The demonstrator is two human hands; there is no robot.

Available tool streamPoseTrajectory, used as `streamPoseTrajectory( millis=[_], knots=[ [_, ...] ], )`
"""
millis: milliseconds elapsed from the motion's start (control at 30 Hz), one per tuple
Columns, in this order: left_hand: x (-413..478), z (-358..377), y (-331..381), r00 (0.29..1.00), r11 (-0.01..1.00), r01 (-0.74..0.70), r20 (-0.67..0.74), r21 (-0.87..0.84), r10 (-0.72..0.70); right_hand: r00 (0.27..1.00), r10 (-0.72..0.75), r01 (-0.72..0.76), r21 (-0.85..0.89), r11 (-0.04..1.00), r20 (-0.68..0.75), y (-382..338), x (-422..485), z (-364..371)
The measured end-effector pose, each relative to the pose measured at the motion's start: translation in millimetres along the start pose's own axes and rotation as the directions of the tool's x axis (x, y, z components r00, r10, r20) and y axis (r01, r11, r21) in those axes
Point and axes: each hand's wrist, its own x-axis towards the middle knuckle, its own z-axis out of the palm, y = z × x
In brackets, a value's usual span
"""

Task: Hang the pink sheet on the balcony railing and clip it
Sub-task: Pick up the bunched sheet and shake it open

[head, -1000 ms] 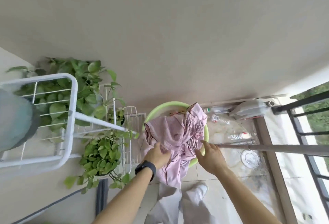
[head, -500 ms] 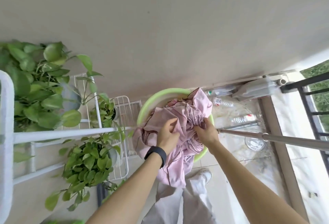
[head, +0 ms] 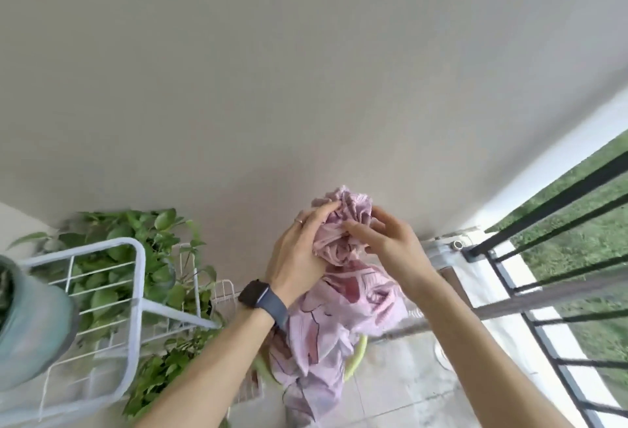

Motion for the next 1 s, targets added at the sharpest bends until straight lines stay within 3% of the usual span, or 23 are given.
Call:
streamPoseTrajectory(
  millis=[200,267,333,433,500,567,667,767,833,867,933,1000],
  knots=[
    [51,-85,117,0.970,0.971,-0.174,-0.198,-0.163,0.141,0.960,-0.264,0.263,-0.029,0.964,-0.090,-82,-44,-58],
    [63,-110,159,0.953,0.955,-0.214,-0.260,-0.207,0.158,0.960,-0.279,0.275,-0.152,0.949,-0.008,-96,-57,-67],
    [75,-138,206,0.947,0.927,-0.245,-0.277,-0.284,0.165,0.952,-0.279,0.297,-0.159,0.942,0.125,-119,-71,-74],
    [89,-170,267,0.930,0.857,-0.336,-0.284,-0.390,0.235,0.909,-0.376,0.388,-0.035,0.921,0.180,-161,-76,-80],
    [101,-191,301,0.908,0.836,-0.386,-0.319,-0.390,0.270,0.900,-0.408,0.374,0.210,0.903,0.151,-198,-75,-87],
    [110,-213,331,0.883,0.808,-0.425,-0.383,-0.409,0.271,0.868,-0.431,0.293,0.448,0.845,0.246,-233,-80,-97],
    [121,-246,367,0.885,0.741,-0.427,-0.408,-0.518,0.225,0.829,-0.445,0.261,0.470,0.843,0.339,-279,-96,-106],
    [127,-262,396,0.886,0.780,-0.434,-0.371,-0.451,0.278,0.844,-0.490,0.446,0.222,0.867,0.219,-315,-104,-103],
    [126,-258,398,0.898,0.856,-0.392,-0.342,-0.338,0.276,0.809,-0.587,0.585,-0.092,0.806,0.010,-336,-103,-100],
    [122,-251,393,0.919,0.903,-0.310,-0.337,-0.299,0.204,0.780,-0.616,0.594,-0.181,0.784,-0.111,-346,-100,-101],
    [106,-231,379,0.968,0.914,-0.177,-0.235,-0.366,0.093,0.752,-0.589,0.568,-0.162,0.807,-0.297,-364,-99,-109],
    [92,-210,367,0.988,0.891,-0.149,-0.019,-0.428,0.156,0.732,-0.559,0.562,-0.119,0.819,-0.391,-378,-99,-120]
  ],
)
